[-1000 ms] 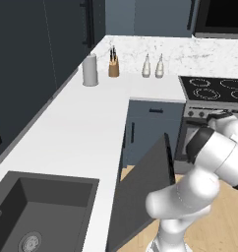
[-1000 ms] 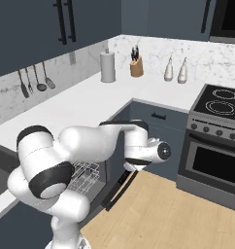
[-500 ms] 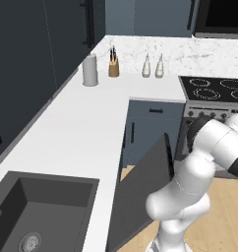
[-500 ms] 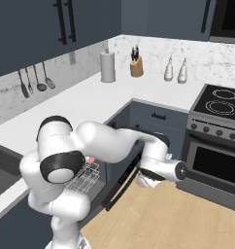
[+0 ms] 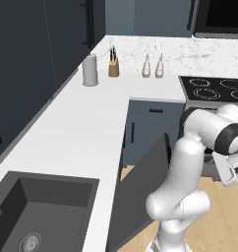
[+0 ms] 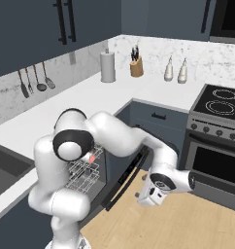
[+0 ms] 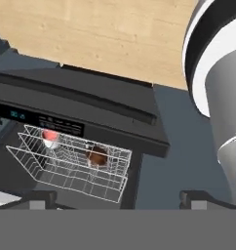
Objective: Pick up the cup and bowl from the counter, place them in the dishwasher, and close the dishwasher door.
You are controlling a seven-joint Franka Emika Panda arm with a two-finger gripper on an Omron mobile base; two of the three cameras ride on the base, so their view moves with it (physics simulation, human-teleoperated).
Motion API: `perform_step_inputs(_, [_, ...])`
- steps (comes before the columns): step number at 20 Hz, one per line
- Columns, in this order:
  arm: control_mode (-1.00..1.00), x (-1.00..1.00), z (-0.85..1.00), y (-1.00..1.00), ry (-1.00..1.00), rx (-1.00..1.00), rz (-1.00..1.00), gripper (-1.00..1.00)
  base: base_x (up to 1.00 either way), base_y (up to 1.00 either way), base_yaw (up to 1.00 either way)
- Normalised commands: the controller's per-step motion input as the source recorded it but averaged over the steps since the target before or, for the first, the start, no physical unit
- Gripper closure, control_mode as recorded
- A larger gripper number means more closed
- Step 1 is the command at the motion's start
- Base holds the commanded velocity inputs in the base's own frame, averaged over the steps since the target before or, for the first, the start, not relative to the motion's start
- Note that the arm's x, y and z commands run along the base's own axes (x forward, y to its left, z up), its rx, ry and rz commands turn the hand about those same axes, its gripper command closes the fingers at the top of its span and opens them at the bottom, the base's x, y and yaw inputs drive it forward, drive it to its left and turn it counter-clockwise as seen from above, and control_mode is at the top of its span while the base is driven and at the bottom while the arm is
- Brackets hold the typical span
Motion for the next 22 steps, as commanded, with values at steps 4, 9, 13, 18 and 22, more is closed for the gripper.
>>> perform_step_inputs(4, [-1.00,-0.18,-0.43,0.29,0.00,0.00,0.19,-1.00,0.00,0.00,0.00])
perform_step_inputs(9, [-1.00,-0.12,-0.21,0.22,-0.04,0.00,0.08,-1.00,0.00,0.00,0.00])
perform_step_inputs(13, [-1.00,-0.34,-0.08,0.06,-0.05,0.00,0.07,-1.00,0.00,0.00,0.00])
perform_step_inputs(18, [-1.00,0.20,-0.20,0.40,0.01,0.00,0.00,-1.00,0.00,0.00,0.00])
perform_step_inputs(22, [-1.00,0.38,-0.07,0.11,0.02,0.06,-0.03,-1.00,0.00,0.00,0.00])
